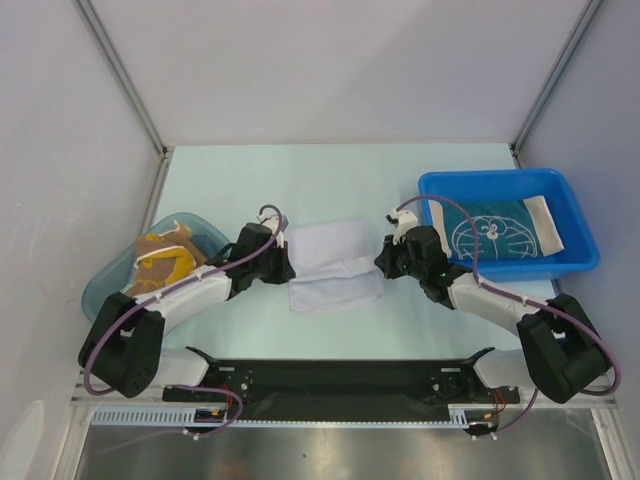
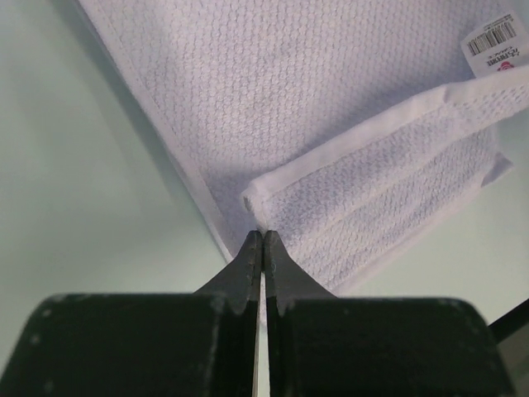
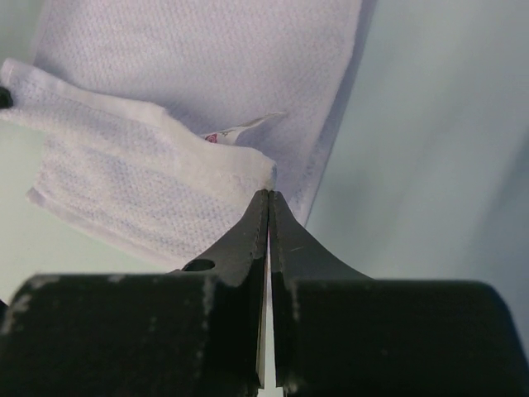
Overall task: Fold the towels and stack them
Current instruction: Fold the towel
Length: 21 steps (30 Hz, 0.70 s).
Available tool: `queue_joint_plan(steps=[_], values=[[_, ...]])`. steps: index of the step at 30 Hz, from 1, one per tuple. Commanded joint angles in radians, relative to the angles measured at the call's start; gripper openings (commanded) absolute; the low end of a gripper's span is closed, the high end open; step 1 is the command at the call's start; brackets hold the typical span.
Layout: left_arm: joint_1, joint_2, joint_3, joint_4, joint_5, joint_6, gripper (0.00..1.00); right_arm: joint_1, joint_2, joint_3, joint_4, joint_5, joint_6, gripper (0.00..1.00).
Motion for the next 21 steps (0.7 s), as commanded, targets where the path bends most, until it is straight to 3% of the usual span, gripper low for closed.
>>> queue_joint_plan(steps=[1, 6, 7, 9, 13, 17, 21], values=[[-0.014, -0.059, -0.041, 0.038, -0.019, -0.046, 0.0, 0.006, -0.044, -0.017, -0.046, 0.062, 0.021, 0.0], [-0.027, -0.062, -0.077, 0.032, -0.028, -0.077, 0.06, 0.005, -0.045, -0.038, -0.083, 0.05, 0.054, 0.0], [-0.028, -0.062, -0.094, 0.027, -0.032, -0.081, 0.18, 0.005, -0.042, -0.037, -0.09, 0.042, 0.066, 0.08], [-0.04, -0.079, -0.111, 0.018, -0.038, -0.103, 0.35, 0.006, -0.038, -0.027, -0.136, 0.036, 0.091, 0.13], [-0.051, -0.143, -0.118, -0.028, -0.041, -0.136, 0.48, 0.007, -0.054, -0.003, -0.234, 0.018, 0.105, 0.26], [-0.05, -0.171, -0.074, -0.034, -0.07, -0.118, 0.56, 0.003, -0.047, 0.054, -0.281, -0.047, 0.105, 0.3], [-0.051, -0.072, 0.03, -0.069, -0.095, -0.048, 0.56, 0.005, 0.017, 0.156, -0.339, -0.068, 0.097, 0.3]])
